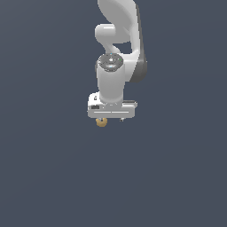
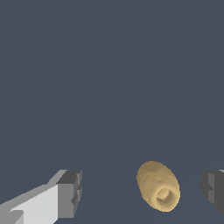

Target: Pick up the object and move it to a goal position.

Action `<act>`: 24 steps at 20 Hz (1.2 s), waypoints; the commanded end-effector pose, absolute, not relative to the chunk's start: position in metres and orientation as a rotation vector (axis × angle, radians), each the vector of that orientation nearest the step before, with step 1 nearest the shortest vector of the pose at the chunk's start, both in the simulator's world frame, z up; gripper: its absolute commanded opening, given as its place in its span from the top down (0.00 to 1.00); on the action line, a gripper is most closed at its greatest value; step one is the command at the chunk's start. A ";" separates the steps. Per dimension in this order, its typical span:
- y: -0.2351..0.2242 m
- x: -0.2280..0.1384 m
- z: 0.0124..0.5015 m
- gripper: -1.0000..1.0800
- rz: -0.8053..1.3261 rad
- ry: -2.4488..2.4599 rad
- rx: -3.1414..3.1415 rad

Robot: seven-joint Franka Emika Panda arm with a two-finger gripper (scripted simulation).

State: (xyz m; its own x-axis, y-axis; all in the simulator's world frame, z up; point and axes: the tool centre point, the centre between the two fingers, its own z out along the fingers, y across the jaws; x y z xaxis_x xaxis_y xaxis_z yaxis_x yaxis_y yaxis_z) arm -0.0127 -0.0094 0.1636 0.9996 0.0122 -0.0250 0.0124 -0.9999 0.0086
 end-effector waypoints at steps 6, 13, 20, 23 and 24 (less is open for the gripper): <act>-0.013 -0.013 0.167 0.04 -0.039 0.044 3.130; -0.016 -0.014 0.171 0.04 -0.040 0.068 3.128; -0.020 -0.017 0.166 0.04 -0.038 0.086 3.129; -0.024 -0.022 0.159 0.04 -0.035 0.114 3.130; -0.027 -0.025 0.157 0.04 -0.034 0.126 3.130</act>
